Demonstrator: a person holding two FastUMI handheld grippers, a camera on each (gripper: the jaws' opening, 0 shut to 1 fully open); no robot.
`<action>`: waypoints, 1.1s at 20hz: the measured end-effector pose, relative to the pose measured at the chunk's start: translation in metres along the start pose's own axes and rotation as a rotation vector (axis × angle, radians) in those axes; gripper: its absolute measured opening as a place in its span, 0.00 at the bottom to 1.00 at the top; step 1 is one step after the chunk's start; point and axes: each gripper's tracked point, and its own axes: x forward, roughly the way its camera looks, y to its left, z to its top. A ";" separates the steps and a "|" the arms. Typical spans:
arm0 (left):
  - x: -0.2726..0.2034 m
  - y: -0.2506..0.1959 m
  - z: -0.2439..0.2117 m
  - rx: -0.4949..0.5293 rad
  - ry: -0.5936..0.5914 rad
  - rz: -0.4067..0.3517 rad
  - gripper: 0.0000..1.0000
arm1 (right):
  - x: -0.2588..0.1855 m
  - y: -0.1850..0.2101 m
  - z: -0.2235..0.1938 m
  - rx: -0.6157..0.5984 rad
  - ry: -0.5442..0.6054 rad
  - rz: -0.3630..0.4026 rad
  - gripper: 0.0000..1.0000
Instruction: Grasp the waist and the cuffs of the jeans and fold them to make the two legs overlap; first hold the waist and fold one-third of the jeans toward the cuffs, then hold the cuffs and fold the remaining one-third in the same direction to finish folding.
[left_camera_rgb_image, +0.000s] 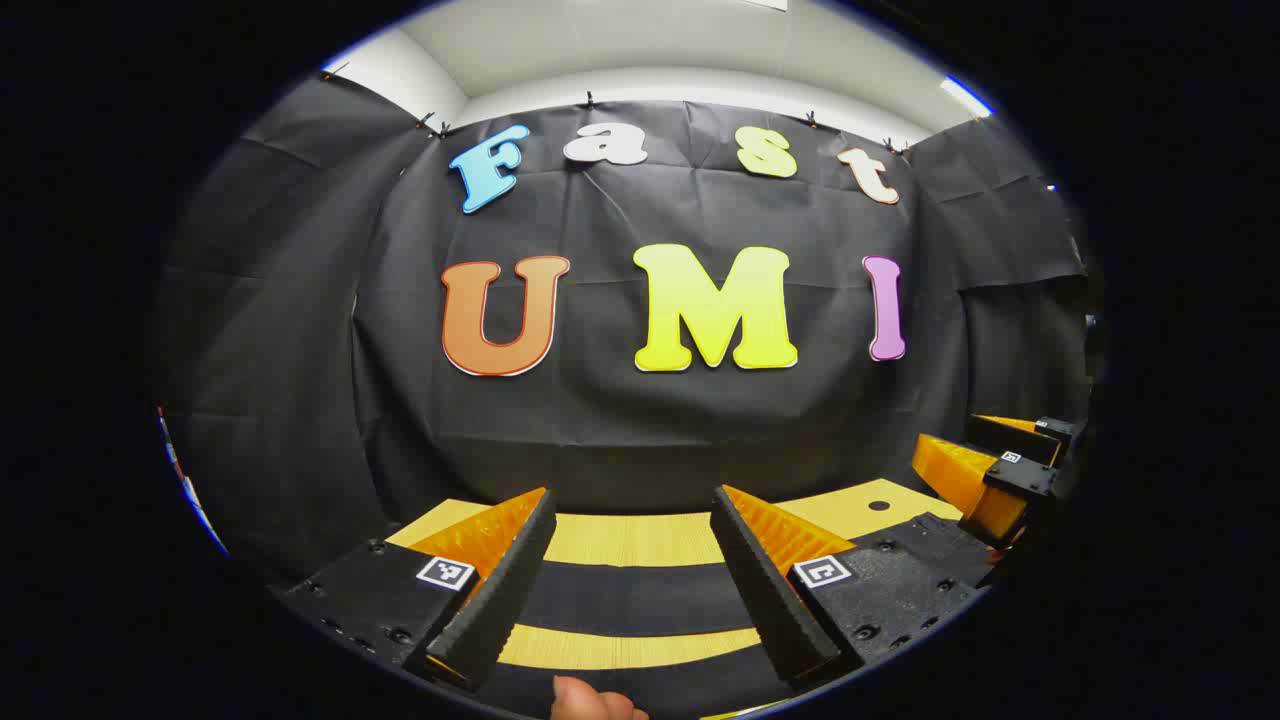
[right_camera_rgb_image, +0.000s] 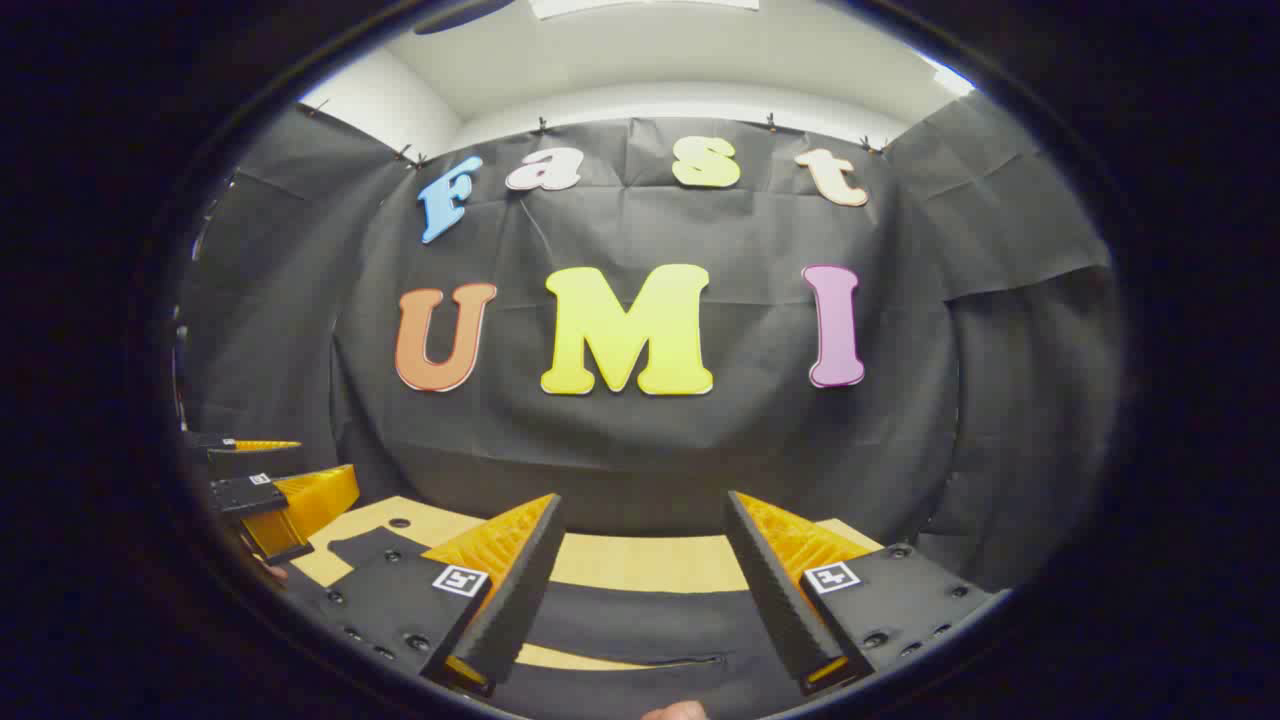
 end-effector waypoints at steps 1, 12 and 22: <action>-0.001 -0.001 0.000 0.006 -0.002 -0.004 1.00 | -0.001 0.000 0.000 0.000 0.002 0.002 0.94; -0.006 0.001 -0.003 0.007 0.013 -0.001 0.99 | -0.003 0.002 -0.001 0.011 0.009 0.034 0.94; -0.051 0.043 -0.075 -0.298 0.305 0.098 1.00 | -0.008 -0.016 -0.002 0.007 0.028 0.024 0.94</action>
